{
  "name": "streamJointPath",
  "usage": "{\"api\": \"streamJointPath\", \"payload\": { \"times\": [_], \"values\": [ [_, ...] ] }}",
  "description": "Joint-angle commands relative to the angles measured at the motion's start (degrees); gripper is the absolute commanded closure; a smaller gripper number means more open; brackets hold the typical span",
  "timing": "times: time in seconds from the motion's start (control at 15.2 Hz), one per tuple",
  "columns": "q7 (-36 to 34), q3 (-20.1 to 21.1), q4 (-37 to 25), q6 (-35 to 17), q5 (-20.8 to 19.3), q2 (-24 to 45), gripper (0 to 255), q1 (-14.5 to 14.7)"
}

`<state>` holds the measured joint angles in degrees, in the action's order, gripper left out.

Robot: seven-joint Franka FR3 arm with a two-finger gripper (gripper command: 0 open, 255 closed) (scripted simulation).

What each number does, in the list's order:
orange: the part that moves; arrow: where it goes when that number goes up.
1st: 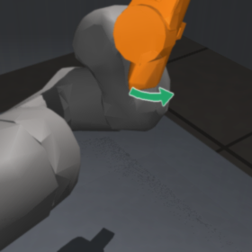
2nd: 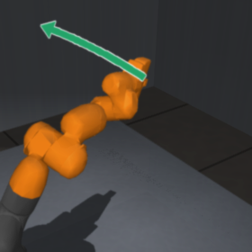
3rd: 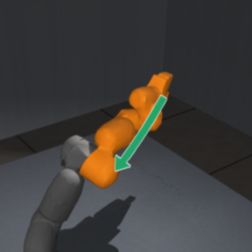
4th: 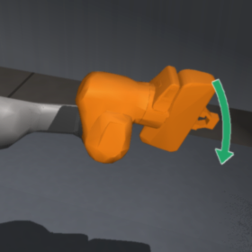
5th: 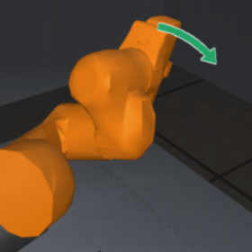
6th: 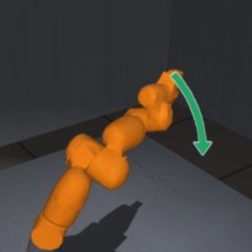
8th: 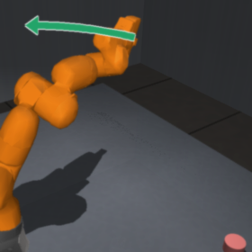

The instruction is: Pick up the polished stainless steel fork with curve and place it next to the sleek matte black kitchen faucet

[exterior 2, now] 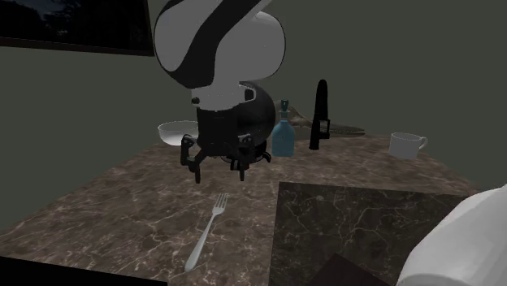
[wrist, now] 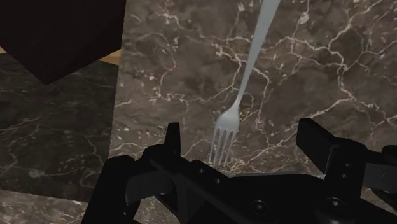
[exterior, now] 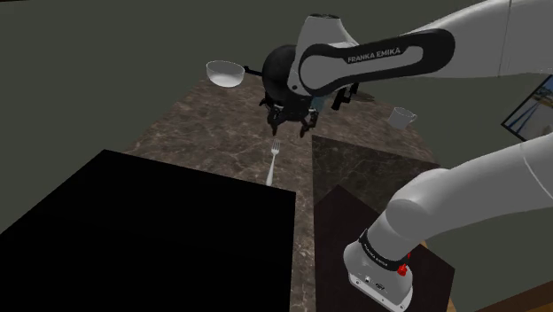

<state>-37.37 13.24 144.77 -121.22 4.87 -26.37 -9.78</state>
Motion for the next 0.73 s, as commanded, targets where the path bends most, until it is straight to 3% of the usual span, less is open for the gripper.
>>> {"api": "streamJointPath", "payload": {
  "times": [0.0, 0.26, 0.66],
  "values": [
    [-5.56, 1.36, 0.37, -4.55, -0.37, 3.75, 0, -1.74],
    [-17.19, 4.09, -0.27, -12.68, -2.55, 12.19, 0, -5.12],
    [-18.04, 4.44, 1.15, -17.08, -3.62, 15.28, 0, -5.48]
  ]
}}
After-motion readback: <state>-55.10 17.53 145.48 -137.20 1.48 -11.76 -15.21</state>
